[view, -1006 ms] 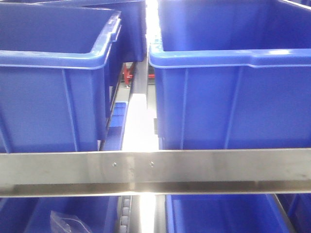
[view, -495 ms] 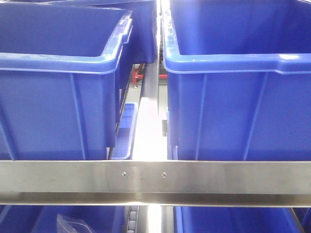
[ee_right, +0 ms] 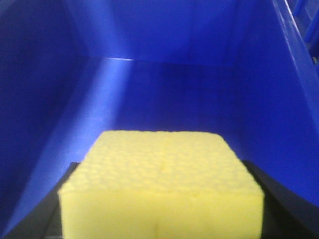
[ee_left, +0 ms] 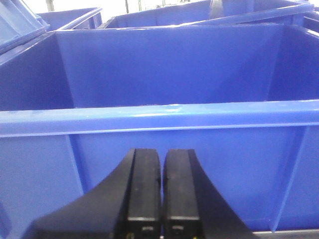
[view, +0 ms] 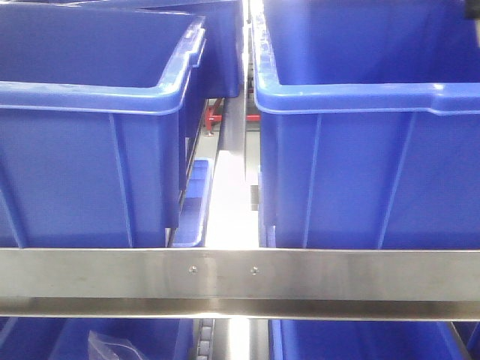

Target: Place yellow foam block on left shelf second layer

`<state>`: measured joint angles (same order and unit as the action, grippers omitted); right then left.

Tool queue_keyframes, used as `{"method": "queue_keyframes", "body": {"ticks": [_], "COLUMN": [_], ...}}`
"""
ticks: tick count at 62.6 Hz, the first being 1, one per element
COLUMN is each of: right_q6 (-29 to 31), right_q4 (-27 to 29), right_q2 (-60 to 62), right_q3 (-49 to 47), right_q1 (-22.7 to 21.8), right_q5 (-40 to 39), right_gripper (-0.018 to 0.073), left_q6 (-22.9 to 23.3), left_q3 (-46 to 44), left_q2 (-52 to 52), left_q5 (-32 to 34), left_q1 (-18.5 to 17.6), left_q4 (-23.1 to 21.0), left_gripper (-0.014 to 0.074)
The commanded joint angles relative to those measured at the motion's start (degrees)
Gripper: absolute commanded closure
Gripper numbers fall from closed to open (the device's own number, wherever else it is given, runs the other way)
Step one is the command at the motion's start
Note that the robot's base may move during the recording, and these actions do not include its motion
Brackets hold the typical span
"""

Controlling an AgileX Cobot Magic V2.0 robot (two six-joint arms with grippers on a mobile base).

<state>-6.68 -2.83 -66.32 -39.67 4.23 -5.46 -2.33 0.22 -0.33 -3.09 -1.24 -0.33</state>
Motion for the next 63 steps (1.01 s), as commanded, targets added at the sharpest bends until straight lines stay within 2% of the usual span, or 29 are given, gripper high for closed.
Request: {"method": "queue_keyframes", "body": {"ticks": [1, 5, 12, 31, 37, 48, 63], "right_q6": [0.52, 0.47, 0.35, 0.29, 0.17, 0.17, 0.17], "right_q4": [-0.52, -0.52, -0.52, -0.52, -0.52, -0.52, -0.60], "right_q2": [-0.67, -1.21, -1.48, -1.36, -0.32, 3.90, 14.54], "right_q3": [-4.12, -5.19, -6.61, -9.17, -9.17, -8.02, 0.21], "right_q1": [0.06, 0.06, 0.06, 0.06, -0.29, -1.85, -2.41], "right_q5": [-5.41, -5.14, -4.47, -1.11, -1.11, -1.00, -4.07], "right_gripper": [0.0057, 0.0036, -0.0090, -0.0045, 0.0068, 0.0513, 0.0505], "left_q6": [0.22, 0.22, 0.22, 0.22, 0.22, 0.22, 0.22], "left_q3": [1.40, 1.40, 1.40, 1.40, 1.40, 1.40, 1.40], "left_q2": [-0.95, -0.95, -0.95, -0.95, -0.95, -0.95, -0.95], "left_q5": [4.73, 4.73, 4.73, 4.73, 4.73, 4.73, 4.73], "left_q1": [-0.08, -0.08, -0.08, -0.08, -0.08, -0.08, -0.08], "left_q4": [-0.29, -0.29, -0.29, -0.29, -0.29, -0.29, -0.29], "left_gripper": [0.0473, 0.0473, 0.0473, 0.0473, 0.0473, 0.0473, 0.0473]}}
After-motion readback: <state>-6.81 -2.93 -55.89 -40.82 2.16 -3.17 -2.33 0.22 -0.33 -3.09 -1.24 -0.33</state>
